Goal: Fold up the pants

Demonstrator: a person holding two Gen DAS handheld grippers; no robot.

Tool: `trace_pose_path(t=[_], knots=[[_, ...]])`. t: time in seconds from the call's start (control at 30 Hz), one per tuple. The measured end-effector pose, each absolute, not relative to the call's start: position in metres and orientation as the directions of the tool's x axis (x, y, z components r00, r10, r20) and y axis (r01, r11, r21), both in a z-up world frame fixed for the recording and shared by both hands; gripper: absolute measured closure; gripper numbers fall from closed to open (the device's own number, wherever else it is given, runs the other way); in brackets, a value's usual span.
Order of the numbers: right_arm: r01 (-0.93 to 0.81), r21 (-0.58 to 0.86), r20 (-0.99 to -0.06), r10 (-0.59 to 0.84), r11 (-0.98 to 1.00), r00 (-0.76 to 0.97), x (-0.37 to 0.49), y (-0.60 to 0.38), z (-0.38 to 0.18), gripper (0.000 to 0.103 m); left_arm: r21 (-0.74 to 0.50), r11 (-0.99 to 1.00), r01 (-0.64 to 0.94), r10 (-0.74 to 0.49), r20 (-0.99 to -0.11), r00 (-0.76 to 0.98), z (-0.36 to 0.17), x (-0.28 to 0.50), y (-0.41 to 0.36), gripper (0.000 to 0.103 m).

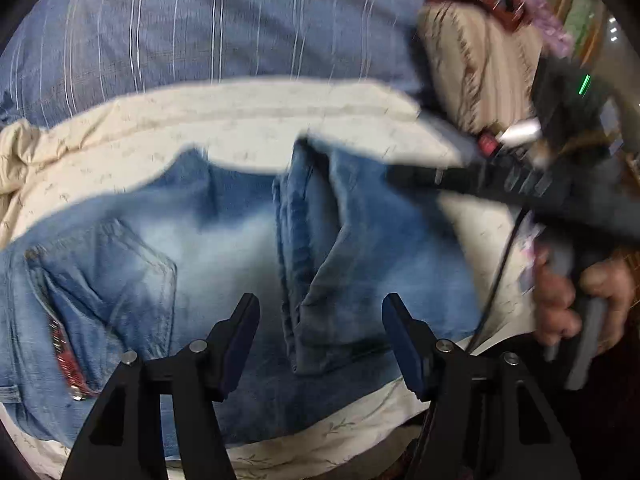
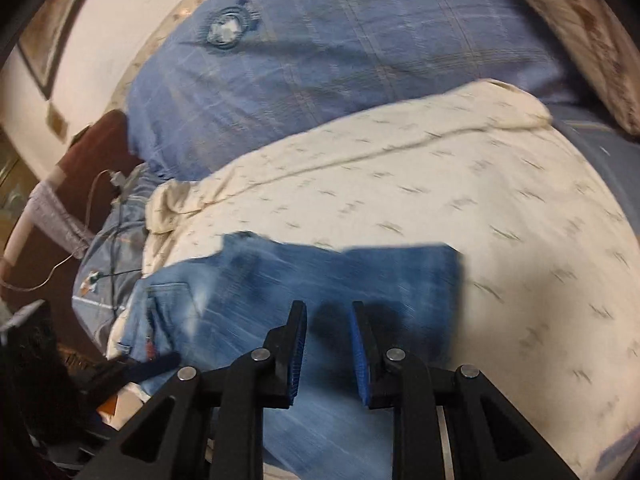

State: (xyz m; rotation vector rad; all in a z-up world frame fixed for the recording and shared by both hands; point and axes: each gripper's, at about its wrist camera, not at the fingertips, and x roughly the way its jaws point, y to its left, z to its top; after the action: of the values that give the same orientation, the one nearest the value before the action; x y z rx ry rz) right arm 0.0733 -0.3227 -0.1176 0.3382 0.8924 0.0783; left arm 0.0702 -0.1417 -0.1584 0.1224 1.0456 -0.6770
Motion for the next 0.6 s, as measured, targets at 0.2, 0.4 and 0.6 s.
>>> trace_pose_path(t=[0.2,0.4,0.6], knots=[[0.027,0.381,-0.807,0.319,0.924,0.497,0.115,-0.301,-0.151,0.079,-0.261,0.778,0.571,-0.461,-0.856,0.236,-0.187,0.068,-0.147,0.072],[0.067,0.476,-0.814,0.410,0.877,0.412,0.123,-0.303,-0.188,0.081,-0.271,0.767,0.582,-0.476,-0.849,0.232,-0.180,0.061,-0.144,0.075],[0.022,0.567,-0.689,0.460,0.823,0.560,0.108,-0.313,-0.160,0.080,-0.310,0.749,0.585,-0.512,-0.831,0.216,-0.172,0.052,-0.144,0.078]])
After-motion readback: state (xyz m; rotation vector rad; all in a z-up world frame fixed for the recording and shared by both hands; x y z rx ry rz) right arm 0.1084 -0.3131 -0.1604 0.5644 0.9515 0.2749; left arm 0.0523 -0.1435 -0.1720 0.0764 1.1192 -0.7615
